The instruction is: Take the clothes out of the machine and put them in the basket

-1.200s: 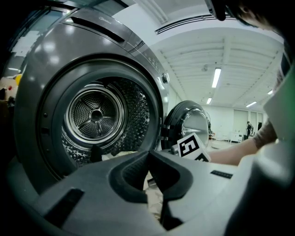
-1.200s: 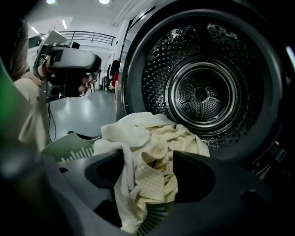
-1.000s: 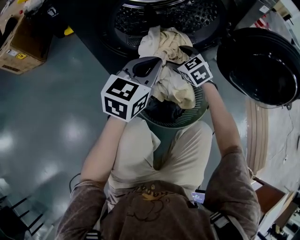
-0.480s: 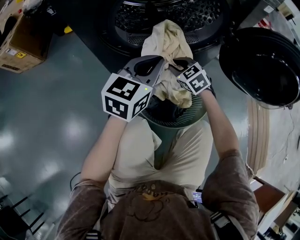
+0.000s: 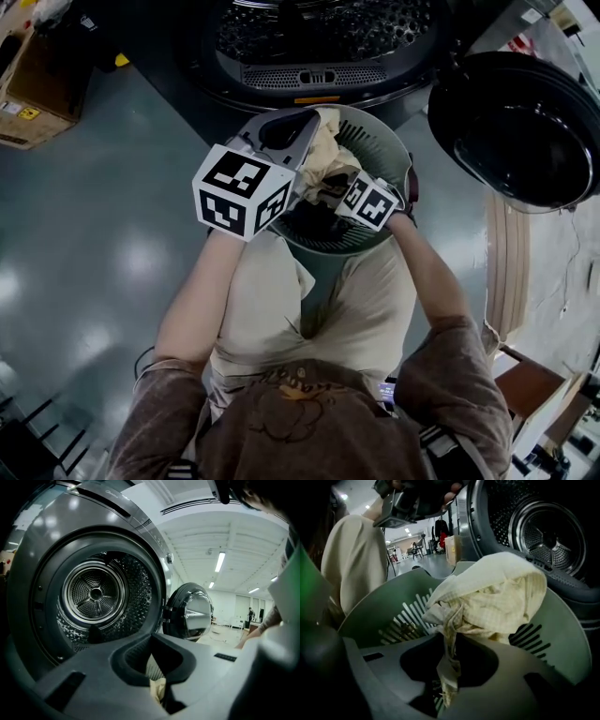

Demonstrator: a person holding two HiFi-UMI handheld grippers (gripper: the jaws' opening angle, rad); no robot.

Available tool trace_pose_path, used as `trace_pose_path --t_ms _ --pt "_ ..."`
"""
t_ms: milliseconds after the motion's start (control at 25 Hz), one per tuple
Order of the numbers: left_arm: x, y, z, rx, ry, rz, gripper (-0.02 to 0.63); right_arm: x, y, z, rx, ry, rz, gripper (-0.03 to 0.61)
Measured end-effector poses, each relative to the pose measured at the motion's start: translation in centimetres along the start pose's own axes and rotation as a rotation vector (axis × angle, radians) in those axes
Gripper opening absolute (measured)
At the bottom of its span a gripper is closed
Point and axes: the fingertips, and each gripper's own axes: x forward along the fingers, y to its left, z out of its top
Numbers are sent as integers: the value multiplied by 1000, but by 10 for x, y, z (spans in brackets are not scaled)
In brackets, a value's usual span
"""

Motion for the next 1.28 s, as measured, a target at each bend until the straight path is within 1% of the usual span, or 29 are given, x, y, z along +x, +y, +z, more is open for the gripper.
trace_pose_path --t_ms 80,120,320,440,520,680,800,880,1080,1280 --pt "2 1 0 -3 -1 0 8 4 5 4 -34 15 6 94" --pt "4 2 -1 -4 2 1 8 4 3 7 -34 11 1 108" --pt "6 11 -2 -3 38 24 8 -18 -16 20 26 -11 -6 225" --pt "4 16 5 12 83 57 8 -46 -22 33 78 -13 -8 236" --pt "0 11 22 -4 102 56 8 -73 -24 48 120 -27 -21 239" --pt "-19 -4 79 -19 130 43 8 -152 -28 97 206 -109 -72 241" --pt "-44 -20 132 -38 151 34 8 -225 -27 139 280 -192 -138 232" --pt "-63 -34 170 -41 169 15 8 -276 -24 168 324 -231 -163 230" --pt "-108 -65 277 -57 190 -25 8 -409 -21 252 362 -332 -233 219" --pt "-147 -89 381 -25 194 -94 8 -534 -8 330 390 -451 -298 213"
